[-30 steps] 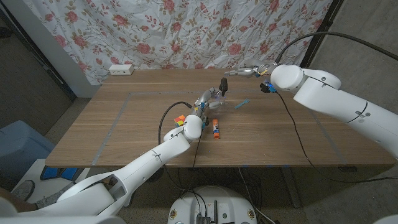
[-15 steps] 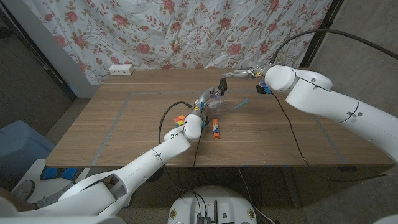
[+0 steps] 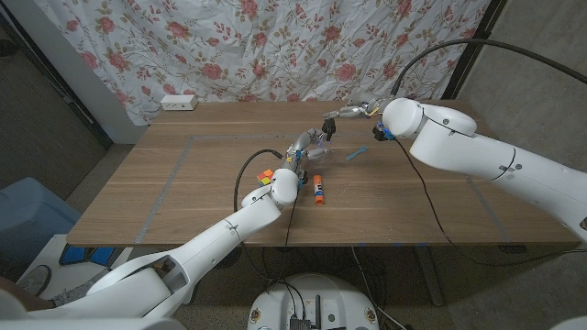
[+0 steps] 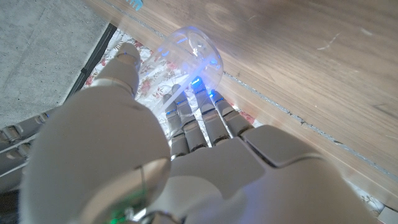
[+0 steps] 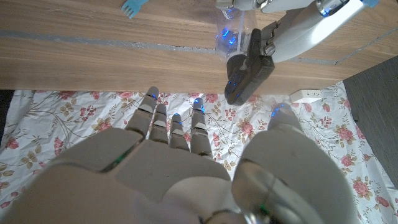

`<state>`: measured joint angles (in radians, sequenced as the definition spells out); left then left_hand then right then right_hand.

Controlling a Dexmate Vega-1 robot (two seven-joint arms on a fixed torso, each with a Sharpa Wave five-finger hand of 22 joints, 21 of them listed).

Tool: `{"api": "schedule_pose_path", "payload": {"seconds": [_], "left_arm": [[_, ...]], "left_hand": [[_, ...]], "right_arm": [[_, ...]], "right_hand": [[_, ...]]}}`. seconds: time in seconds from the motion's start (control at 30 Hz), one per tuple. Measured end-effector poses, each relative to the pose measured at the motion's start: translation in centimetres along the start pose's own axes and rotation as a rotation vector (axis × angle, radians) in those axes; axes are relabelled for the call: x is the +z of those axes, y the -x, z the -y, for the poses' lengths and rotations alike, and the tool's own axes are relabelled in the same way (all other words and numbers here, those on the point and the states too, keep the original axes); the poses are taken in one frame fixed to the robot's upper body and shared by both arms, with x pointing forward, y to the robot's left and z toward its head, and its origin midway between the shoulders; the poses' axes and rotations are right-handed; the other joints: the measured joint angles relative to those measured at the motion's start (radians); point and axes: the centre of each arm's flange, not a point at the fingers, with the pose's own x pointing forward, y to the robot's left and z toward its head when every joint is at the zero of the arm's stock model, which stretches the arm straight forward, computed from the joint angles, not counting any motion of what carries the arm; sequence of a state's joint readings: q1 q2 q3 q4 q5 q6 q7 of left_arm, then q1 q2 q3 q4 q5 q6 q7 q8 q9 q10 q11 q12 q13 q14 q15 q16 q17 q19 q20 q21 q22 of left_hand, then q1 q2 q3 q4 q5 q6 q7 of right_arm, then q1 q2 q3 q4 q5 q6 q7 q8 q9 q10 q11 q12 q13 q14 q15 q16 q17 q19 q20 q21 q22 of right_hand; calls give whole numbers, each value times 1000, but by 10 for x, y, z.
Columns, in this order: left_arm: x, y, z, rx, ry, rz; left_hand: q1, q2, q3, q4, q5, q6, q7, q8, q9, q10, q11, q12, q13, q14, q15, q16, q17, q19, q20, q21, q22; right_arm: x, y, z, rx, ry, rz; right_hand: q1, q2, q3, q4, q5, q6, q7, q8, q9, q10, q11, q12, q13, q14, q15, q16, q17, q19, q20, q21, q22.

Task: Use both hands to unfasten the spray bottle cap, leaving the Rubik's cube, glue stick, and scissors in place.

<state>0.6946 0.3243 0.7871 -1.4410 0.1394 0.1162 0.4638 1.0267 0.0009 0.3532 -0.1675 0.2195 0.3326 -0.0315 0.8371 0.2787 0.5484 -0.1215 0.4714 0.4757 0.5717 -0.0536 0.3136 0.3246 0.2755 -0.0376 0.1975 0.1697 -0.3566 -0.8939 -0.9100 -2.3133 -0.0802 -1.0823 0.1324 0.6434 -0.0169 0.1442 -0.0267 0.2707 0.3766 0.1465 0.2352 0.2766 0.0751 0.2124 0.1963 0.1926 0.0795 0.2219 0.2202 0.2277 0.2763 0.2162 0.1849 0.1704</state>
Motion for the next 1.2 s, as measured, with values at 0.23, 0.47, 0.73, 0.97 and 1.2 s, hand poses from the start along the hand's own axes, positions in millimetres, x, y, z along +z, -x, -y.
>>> {"api": "schedule_pose_path", "payload": {"seconds": [0.23,0.47,0.73,0.97,1.2], "left_arm": [[1,0,1,-3,1,2],[2,3,2,-6,3,5],[2,6,3,-9,5,5],[1,9,3,-10,5,2],[0,10,3,-9,6,1]], "left_hand": [[0,0,0,0,0,0,0,0,-1,0,0,0,0,0,0,0,0,0,0,0,0],[0,0,0,0,0,0,0,-1,-5,0,0,0,5,0,0,-8,0,0,0,0,0],[0,0,1,1,0,0,0,3,-6,0,0,0,5,0,0,-8,0,0,0,0,0],[0,0,2,2,0,0,0,3,-10,0,0,0,4,0,0,-8,3,0,0,0,0],[0,0,2,2,0,0,0,3,-11,0,0,0,4,0,0,-8,3,0,0,0,0]], "right_arm": [[4,0,-4,5,20,-7],[8,-1,-8,11,36,-14],[9,-2,-11,18,43,-20],[12,-4,-14,23,50,-19],[13,-4,-16,21,53,-20]], "right_hand": [[0,0,6,-8,8,0,0,0,5,0,0,0,0,1,1,0,0,0,0,0,0],[24,24,25,-36,28,5,5,7,9,0,0,0,0,1,1,0,0,4,-4,0,0],[70,43,52,-78,44,11,0,20,18,0,0,0,0,1,1,0,-5,18,-4,4,0],[146,57,91,-129,62,28,-17,28,28,0,0,0,0,5,-3,0,-9,33,-4,4,-3],[177,63,107,-146,72,69,-47,53,36,11,-3,4,0,8,-6,0,-9,33,-4,4,-3]]}}
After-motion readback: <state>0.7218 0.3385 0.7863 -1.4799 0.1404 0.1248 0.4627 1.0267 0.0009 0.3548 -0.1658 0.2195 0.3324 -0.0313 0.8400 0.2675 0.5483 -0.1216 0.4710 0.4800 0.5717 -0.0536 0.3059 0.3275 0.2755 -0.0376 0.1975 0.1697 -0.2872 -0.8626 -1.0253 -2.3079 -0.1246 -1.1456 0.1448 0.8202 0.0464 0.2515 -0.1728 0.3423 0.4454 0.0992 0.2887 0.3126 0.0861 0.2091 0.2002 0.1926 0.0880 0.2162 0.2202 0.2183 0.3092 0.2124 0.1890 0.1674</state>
